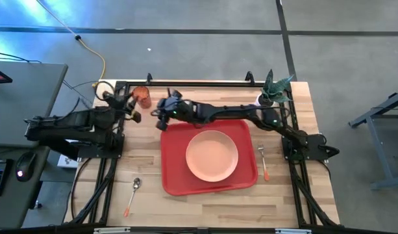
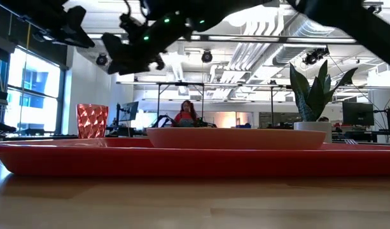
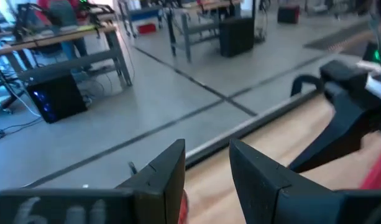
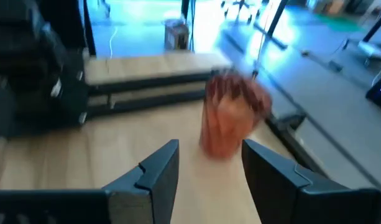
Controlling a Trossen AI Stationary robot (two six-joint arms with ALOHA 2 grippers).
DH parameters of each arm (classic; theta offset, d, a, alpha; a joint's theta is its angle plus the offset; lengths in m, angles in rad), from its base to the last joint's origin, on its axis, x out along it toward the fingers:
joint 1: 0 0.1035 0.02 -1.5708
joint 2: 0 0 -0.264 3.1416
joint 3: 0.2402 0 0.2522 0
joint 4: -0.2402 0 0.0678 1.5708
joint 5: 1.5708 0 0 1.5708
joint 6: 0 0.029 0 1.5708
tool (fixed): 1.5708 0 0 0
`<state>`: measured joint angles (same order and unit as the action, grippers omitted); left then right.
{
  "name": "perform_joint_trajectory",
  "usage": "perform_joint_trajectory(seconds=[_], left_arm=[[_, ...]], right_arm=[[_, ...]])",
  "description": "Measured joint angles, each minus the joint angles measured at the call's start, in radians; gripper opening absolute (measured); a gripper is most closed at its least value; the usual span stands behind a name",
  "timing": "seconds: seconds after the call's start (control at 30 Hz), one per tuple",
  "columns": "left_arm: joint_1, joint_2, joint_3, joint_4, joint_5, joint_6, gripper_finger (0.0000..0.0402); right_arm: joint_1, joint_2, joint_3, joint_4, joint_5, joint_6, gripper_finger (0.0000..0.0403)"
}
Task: Pick and place plate/cup/fork/spoon on tray
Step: Put the orange cup on the red serving tray to the top left of the orange plate
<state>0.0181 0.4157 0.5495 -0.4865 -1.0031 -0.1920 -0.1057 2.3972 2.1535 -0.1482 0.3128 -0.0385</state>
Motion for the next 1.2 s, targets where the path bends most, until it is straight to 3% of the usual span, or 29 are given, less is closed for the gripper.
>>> perform_joint_trajectory(seconds=[0.13,0.23,0.4,0.57,0.67,0.83,1.03,1.2], left_arm=[[0.013,-0.066,0.0,-0.014,-0.008,0.012,0.0117],[0.015,-0.1,0.0,-0.049,-0.008,0.012,0.0117],[0.015,-0.126,0.0,-0.09,-0.013,0.011,0.0117],[0.015,-0.112,0.0,-0.093,0.005,-0.022,0.0117],[0.015,-0.099,0.0,-0.116,0.03,-0.029,0.0117],[0.015,-0.095,0.0,-0.14,0.032,-0.068,0.0117],[0.015,-0.097,0.0,-0.142,0.037,-0.068,0.0117],[0.014,-0.097,0.0,-0.144,0.064,-0.074,0.0117]], right_arm=[[-0.025,0.137,0.209,0.014,0.026,0.022,0.0167],[-0.057,0.15,0.123,0.229,0.055,0.104,0.0167],[-0.119,0.149,0.058,0.273,0.061,0.277,0.0167],[-0.151,0.148,0.06,0.136,0.053,0.325,0.0167],[-0.143,0.137,0.079,-0.056,0.066,0.28,0.0167],[-0.078,0.051,0.085,-0.441,0.216,0.28,0.0167],[0.046,-0.044,0.073,-0.755,0.453,0.362,0.0167],[0.097,-0.162,-0.15,-0.868,0.567,0.579,0.0167]])
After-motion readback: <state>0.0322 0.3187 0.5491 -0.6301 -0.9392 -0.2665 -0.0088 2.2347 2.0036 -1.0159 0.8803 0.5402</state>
